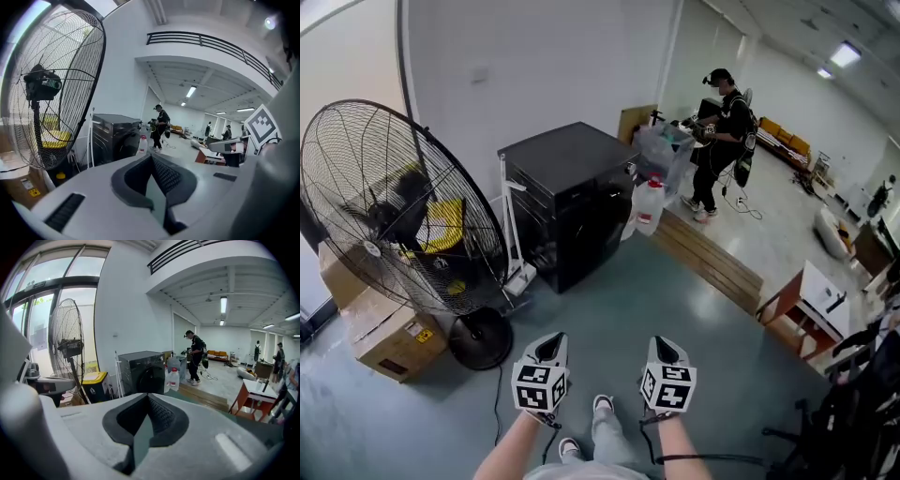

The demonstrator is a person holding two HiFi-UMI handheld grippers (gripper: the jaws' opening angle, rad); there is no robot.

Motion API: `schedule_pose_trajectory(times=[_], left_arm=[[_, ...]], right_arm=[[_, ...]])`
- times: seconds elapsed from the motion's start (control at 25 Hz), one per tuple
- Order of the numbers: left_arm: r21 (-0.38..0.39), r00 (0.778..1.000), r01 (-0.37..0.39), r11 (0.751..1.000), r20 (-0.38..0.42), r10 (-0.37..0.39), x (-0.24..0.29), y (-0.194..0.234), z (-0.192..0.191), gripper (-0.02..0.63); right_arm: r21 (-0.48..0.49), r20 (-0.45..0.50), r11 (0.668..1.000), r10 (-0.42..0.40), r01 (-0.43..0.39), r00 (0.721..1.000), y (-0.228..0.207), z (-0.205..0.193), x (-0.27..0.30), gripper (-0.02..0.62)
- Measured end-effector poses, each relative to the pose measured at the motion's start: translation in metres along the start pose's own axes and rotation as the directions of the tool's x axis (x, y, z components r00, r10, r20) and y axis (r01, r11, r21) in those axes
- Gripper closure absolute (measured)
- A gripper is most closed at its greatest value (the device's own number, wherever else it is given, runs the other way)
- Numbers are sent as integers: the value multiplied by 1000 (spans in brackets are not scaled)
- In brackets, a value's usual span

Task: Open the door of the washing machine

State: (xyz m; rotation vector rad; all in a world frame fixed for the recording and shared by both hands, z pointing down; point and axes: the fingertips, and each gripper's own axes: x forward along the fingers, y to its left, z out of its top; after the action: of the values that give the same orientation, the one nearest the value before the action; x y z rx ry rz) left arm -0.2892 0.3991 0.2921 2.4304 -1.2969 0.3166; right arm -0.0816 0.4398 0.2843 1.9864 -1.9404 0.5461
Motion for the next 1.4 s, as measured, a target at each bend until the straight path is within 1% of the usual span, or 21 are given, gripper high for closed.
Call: schedule_pose_trajectory(times=[0.12, 0.28, 0.64, 0.96, 1.2, 1.4], left_arm=[[5, 1000, -4, 1000, -4, 4, 20, 0, 6, 601], [6, 1000, -16, 1000, -9, 16, 55, 2, 16, 601], [21, 999, -49, 999, 13, 49, 135, 2, 65, 601], [20, 996, -86, 996, 18, 85, 194, 8, 91, 601], [19, 994, -107, 994, 19, 107, 228, 11, 101, 601], [25, 993, -117, 993, 9, 117, 247, 12, 102, 601]], right_arm=[[7, -6, 1000, -1, 1, 1000, -12, 5, 18, 591], [6, -17, 1000, 18, -18, 1000, -28, 17, 48, 591], [-15, -2, 998, 67, -67, 998, -68, 74, 120, 591], [-31, -1, 994, 100, -100, 995, -98, 110, 178, 591], [-41, 0, 992, 118, -118, 993, -117, 126, 209, 591], [-28, -15, 993, 117, -117, 993, -132, 127, 227, 591]])
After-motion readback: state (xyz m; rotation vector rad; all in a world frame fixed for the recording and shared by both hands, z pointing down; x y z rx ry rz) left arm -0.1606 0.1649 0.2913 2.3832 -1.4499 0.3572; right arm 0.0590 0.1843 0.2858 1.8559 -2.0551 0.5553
